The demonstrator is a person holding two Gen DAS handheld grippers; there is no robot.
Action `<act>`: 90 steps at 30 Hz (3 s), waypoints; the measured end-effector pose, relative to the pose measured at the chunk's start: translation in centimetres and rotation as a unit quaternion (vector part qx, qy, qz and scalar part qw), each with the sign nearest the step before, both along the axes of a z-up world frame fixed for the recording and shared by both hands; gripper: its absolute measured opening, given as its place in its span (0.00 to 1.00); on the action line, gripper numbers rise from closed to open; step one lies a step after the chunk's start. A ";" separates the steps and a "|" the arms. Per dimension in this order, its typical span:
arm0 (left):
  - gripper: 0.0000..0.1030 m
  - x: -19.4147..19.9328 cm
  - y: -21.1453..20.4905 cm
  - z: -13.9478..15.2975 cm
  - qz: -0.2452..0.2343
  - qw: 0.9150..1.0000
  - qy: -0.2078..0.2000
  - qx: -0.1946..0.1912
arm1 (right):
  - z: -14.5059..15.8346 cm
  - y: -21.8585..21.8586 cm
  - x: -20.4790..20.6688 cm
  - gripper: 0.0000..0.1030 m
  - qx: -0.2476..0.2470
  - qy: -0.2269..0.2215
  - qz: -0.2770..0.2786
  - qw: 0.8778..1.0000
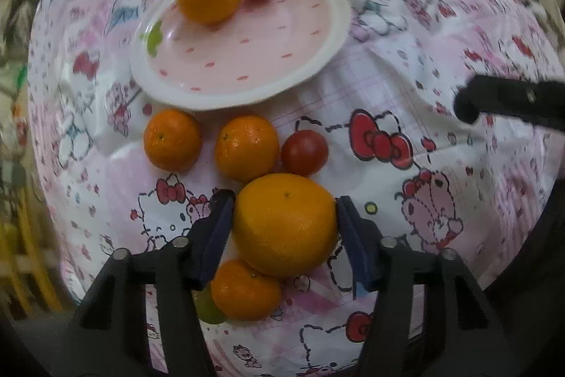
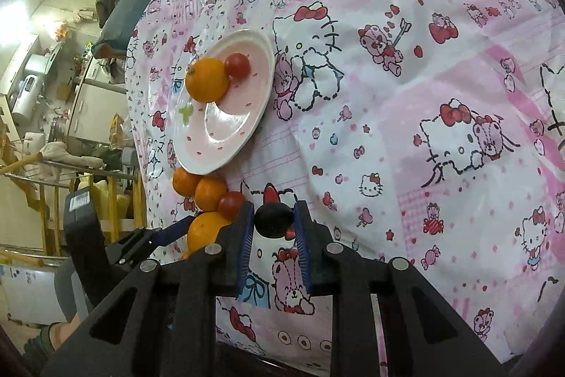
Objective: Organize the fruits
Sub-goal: 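Grasp another large orange with the left gripper while the right gripper lifts the grape, then place the orange and grape on the plate, opening both grippers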
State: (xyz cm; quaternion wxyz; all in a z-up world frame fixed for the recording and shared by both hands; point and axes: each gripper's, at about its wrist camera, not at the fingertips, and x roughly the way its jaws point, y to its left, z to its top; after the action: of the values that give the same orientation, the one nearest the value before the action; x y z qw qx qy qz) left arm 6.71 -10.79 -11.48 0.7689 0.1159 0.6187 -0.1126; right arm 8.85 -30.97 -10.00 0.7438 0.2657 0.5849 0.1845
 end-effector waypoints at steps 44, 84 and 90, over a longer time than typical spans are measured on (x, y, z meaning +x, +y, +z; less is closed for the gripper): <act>0.50 6.9 9.7 7.8 0.136 0.981 -0.103 -0.091 | 6.0 2.6 3.8 0.24 0.027 -0.119 0.020 0.992; 0.57 16.1 7.7 0.8 0.121 0.986 -0.086 -0.077 | -1.6 6.0 15.8 0.25 -0.030 -0.041 0.051 0.997; 0.77 15.9 6.8 1.7 0.100 0.988 -0.104 -0.063 | -1.6 6.1 15.8 0.26 -0.030 -0.040 0.051 0.997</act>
State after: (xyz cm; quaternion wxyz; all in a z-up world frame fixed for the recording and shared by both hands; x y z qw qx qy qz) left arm 22.57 -3.95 -9.81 0.8420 0.0157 0.5358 -0.0610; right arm 24.68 -24.85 -11.62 0.7640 0.2059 0.5725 0.2148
